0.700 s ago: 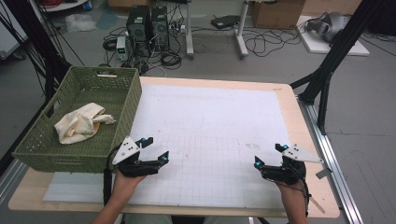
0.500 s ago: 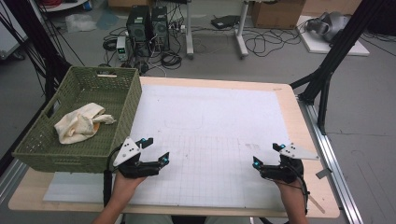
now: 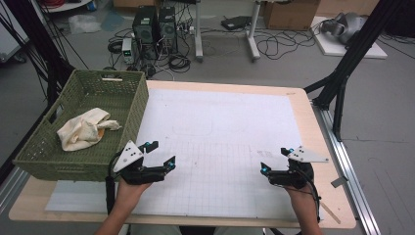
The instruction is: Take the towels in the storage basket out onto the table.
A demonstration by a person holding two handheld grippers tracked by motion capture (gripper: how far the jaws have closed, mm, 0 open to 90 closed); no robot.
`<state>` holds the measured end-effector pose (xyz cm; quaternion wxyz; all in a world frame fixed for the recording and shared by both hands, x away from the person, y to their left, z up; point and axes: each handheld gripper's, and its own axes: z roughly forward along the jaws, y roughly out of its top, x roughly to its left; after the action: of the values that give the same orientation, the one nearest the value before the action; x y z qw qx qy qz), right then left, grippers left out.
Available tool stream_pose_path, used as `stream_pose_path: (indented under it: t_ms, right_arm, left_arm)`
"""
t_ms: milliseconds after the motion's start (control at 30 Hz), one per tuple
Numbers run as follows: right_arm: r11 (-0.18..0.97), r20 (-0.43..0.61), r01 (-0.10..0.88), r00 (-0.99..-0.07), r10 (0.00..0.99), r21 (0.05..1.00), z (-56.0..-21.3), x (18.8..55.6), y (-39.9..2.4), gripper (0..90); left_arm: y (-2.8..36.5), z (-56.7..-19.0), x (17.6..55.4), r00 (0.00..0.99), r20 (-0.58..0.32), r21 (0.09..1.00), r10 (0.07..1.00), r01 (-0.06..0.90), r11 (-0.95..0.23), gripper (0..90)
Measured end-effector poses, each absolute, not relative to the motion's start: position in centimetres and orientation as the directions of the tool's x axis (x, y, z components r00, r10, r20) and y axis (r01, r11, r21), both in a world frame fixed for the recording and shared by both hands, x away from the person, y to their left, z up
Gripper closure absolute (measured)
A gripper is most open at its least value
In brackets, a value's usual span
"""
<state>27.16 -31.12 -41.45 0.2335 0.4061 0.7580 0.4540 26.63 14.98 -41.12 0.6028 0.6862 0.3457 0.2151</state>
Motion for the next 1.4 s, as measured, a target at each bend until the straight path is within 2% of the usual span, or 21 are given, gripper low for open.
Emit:
stream_pose_path:
  t_ms: [100,267,400,600,800,1133,1400]
  right_arm:
    - [0.233,0.048,0.417,-0.564,0.824,0.878,-41.3,27.1,-31.2,6.3]
    - [0.251,0.039,0.424,-0.566,0.824,0.87,-41.3,27.1,-30.8,6.4]
    - [0.283,-0.009,0.396,-0.568,0.823,0.873,-40.7,26.7,-30.0,6.3]
    - [0.308,-0.016,0.391,-0.596,0.803,0.867,-41.1,26.6,-29.4,6.3]
    - [0.284,0.01,0.395,-0.6,0.8,0.874,-41.1,26.4,-29.7,6.4]
    - [0.256,0.027,0.397,-0.583,0.812,0.882,-41.1,25.9,-30.6,6.4]
    - [0.252,0.027,0.4,-0.574,0.818,0.881,-41.1,25.5,-30.9,6.4]
  left_arm:
    - [14.7,-41.1,26.6,0.681,-0.115,0.974,0.723,0.22,-0.052,17.2]
    - [14.6,-40.8,26.2,0.684,-0.101,0.975,0.723,0.211,-0.063,17.2]
    - [15.0,-39.6,26.1,0.683,-0.092,0.978,0.725,0.2,-0.065,17.5]
    - [16.1,-37.5,26.3,0.679,-0.101,0.981,0.727,0.19,-0.04,17.2]
    - [17.4,-35.4,26.7,0.668,-0.088,0.982,0.739,0.182,-0.047,17.3]
    - [21.5,-31.7,28.4,0.627,-0.063,0.988,0.776,0.147,-0.038,17.6]
    - [25.5,-31.1,30.6,0.563,-0.072,0.986,0.823,0.167,-0.027,17.5]
